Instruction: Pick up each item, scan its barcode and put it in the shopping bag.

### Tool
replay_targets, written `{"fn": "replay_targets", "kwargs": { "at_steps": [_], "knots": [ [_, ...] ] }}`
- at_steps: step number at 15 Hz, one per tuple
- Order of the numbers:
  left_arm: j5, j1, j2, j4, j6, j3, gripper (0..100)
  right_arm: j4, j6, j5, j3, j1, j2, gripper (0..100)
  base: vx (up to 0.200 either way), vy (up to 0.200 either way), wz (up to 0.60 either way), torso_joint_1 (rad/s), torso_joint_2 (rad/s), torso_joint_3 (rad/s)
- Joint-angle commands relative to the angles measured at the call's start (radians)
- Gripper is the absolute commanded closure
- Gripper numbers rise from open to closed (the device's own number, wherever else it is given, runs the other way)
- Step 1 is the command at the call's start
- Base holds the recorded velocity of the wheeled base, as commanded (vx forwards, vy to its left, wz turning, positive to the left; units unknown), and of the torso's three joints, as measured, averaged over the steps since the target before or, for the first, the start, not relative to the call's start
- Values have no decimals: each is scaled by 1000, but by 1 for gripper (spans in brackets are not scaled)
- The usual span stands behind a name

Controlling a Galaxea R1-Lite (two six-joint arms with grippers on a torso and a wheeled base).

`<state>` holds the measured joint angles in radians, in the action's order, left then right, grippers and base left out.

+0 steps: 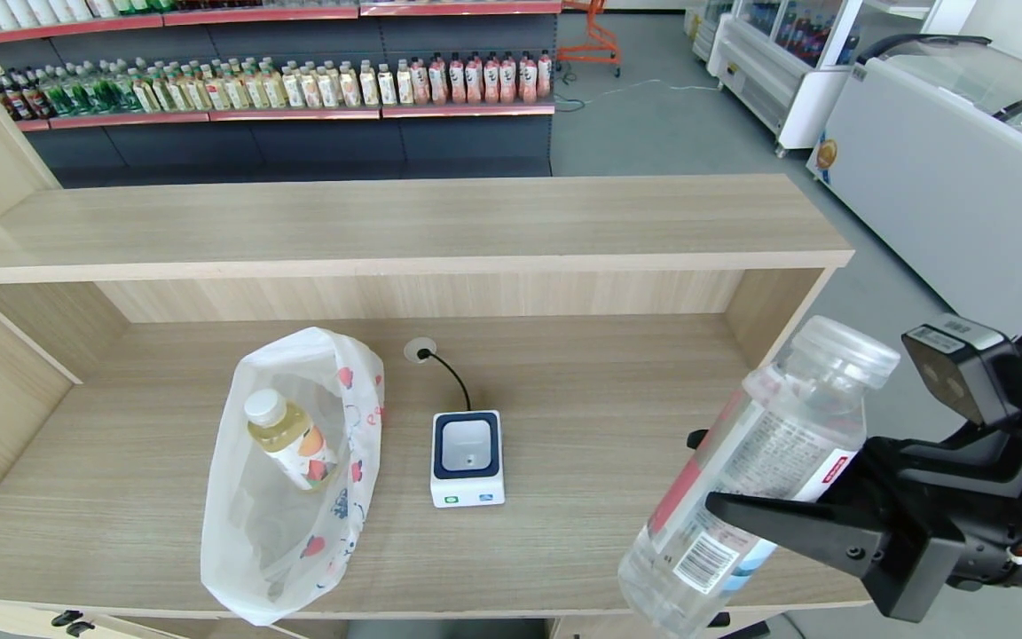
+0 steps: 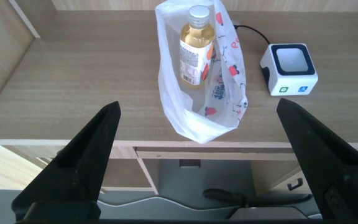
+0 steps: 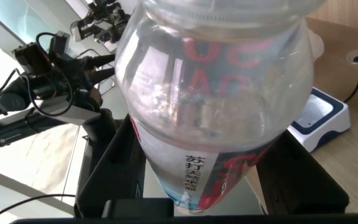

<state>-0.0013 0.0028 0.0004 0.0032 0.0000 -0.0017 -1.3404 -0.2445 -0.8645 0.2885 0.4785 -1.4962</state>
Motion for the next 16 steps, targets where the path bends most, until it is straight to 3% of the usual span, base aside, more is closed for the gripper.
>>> {"fn": "replay_targets", "kwargs": {
  "at_steps": [1, 4, 5, 6, 7, 9, 16],
  "knots": [
    [0, 0, 0, 0, -2, 0, 0, 0, 7, 1, -2, 0, -9, 100, 0, 0, 0, 0, 0, 0],
    [0, 0, 0, 0, 0, 0, 0, 40, 82, 30, 3, -32, -7, 100, 0, 0, 0, 0, 0, 0],
    [0, 0, 0, 0, 0, 0, 0, 84, 211, 154, 4, -41, -1, 100, 0, 0, 0, 0, 0, 0],
    [0, 0, 0, 0, 0, 0, 0, 95, 234, 182, 4, -46, 1, 100, 0, 0, 0, 0, 0, 0],
    [0, 0, 0, 0, 0, 0, 0, 224, 496, 429, 9, -118, 19, 100, 0, 0, 0, 0, 0, 0],
    [0, 0, 0, 0, 0, 0, 0, 284, 741, 602, 8, -212, 45, 100, 0, 0, 0, 0, 0, 0],
    [0, 0, 0, 0, -2, 0, 0, 279, 1137, 596, 1, -235, 79, 100, 0, 0, 0, 0, 0, 0]
  ]
}}
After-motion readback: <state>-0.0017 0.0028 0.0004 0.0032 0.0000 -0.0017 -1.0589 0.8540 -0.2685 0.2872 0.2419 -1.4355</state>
